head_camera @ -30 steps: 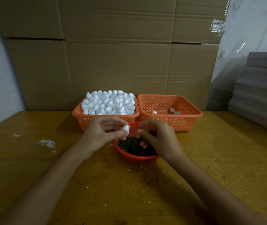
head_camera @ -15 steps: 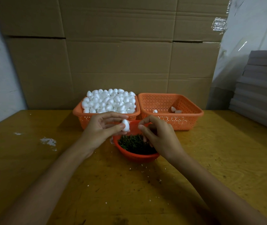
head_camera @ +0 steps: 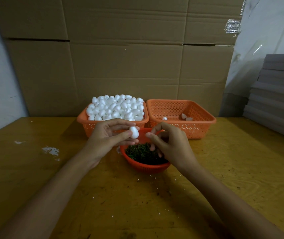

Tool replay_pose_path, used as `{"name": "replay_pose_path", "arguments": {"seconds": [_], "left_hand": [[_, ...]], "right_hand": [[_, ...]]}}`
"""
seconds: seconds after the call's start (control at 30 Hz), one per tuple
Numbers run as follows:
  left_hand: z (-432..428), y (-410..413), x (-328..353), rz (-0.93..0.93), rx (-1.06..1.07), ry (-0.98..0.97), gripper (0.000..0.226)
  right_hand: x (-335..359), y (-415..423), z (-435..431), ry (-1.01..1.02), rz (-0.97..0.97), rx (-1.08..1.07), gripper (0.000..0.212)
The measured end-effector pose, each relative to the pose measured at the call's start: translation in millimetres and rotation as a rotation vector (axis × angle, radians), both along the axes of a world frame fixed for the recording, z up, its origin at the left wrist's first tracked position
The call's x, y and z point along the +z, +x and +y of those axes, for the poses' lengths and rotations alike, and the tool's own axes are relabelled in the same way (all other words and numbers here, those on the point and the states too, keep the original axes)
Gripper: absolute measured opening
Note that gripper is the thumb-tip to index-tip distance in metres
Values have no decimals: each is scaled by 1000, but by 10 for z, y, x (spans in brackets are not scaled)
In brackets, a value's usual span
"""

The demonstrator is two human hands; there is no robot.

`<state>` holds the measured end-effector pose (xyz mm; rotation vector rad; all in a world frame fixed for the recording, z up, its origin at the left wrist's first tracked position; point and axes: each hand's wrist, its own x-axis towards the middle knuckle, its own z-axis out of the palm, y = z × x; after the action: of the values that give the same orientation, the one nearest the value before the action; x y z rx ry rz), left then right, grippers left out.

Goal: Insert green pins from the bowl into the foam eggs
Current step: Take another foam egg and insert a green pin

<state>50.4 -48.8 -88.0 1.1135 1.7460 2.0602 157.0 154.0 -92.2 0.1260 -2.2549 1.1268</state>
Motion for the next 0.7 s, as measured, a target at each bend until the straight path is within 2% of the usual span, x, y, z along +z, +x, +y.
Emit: {"name": "replay_pose_path", "arguments": {"seconds": [0.27, 0.57, 0.7], "left_hand": [[-10, 18, 9, 21, 26, 4, 27], [11, 15, 6, -5, 11, 19, 25], [16, 12, 4, 0, 3, 28, 26]], "right_hand": [[6, 4, -3, 25, 13, -16, 8], [38, 28, -13, -18, 23, -5, 23], [51, 55, -46, -9, 37, 28, 17]]}}
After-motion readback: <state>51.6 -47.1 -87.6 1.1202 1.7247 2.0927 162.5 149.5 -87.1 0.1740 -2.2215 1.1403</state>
